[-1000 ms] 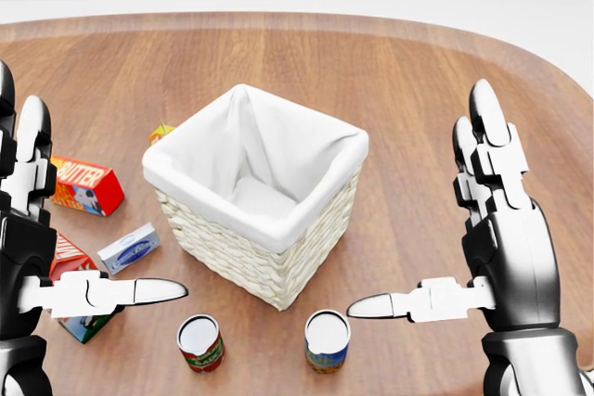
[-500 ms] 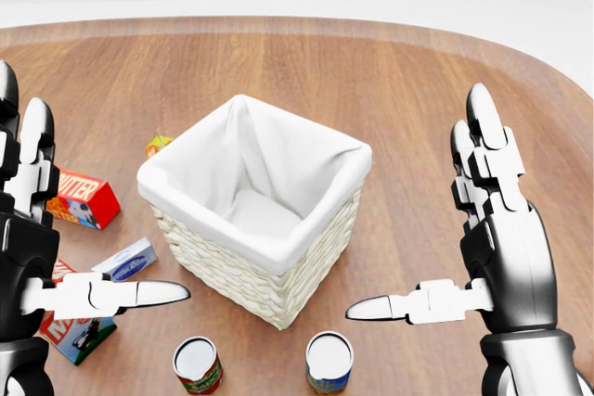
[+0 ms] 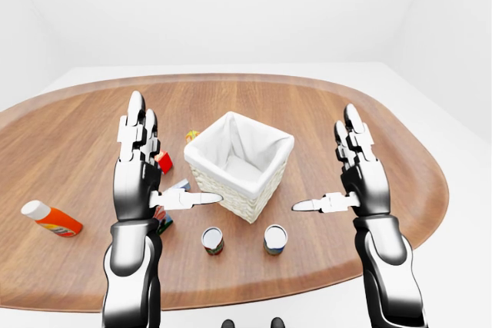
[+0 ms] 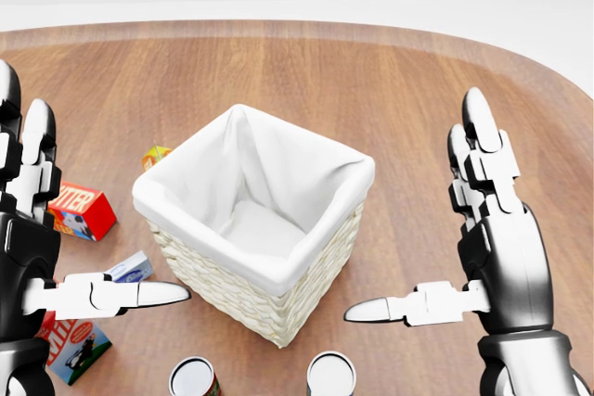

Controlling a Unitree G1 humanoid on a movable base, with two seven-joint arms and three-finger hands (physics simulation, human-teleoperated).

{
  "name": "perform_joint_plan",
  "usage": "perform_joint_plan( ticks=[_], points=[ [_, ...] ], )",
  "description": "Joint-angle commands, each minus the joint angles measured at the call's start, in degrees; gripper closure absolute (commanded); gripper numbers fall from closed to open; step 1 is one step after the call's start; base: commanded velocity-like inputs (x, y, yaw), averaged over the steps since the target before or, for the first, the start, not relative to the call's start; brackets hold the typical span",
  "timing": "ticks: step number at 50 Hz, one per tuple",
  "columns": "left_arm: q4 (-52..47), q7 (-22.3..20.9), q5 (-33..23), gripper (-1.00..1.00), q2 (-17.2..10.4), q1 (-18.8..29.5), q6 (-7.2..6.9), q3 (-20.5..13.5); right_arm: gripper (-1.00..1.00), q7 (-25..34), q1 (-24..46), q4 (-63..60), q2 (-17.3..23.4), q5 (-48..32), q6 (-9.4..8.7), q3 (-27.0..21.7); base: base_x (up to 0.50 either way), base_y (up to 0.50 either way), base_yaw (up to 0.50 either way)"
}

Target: Pick up the alphabet soup, and put it in the basket.

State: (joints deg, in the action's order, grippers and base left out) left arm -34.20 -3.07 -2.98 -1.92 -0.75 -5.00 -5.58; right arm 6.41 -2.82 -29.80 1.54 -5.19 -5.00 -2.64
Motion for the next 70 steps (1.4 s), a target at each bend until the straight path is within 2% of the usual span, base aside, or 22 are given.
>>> perform_joint_plan(
  ticks=[1,13,35,70],
  points=[
    [0.0,0.0,-0.1,-1.0,0.0,0.2,0.0,0.0,-1.0,-0.1,0.0,-0.2,0.0,-1.0,0.0,0.7,0.0,0.0,0.0],
    [-0.7,0.0,-0.4,-1.0,-0.1,0.6,0.0,0.2,-1.0,0.5,-1.2,1.3,0.2,-1.9,0.0,0.7,0.0,0.0,0.0],
    [-1.3,-0.3,-0.2,-1.0,-0.2,0.7,0.0,-0.2,-1.0,2.7,-8.1,6.6,-0.1,-5.4,0.0,2.0,0.0,0.0,0.0],
    [-0.9,-0.2,-0.8,-1.0,0.0,0.5,0.0,0.4,-1.0,6.0,-10.9,14.9,0.8,-10.0,0.0,5.7,0.0,0.0,0.0]
  ],
)
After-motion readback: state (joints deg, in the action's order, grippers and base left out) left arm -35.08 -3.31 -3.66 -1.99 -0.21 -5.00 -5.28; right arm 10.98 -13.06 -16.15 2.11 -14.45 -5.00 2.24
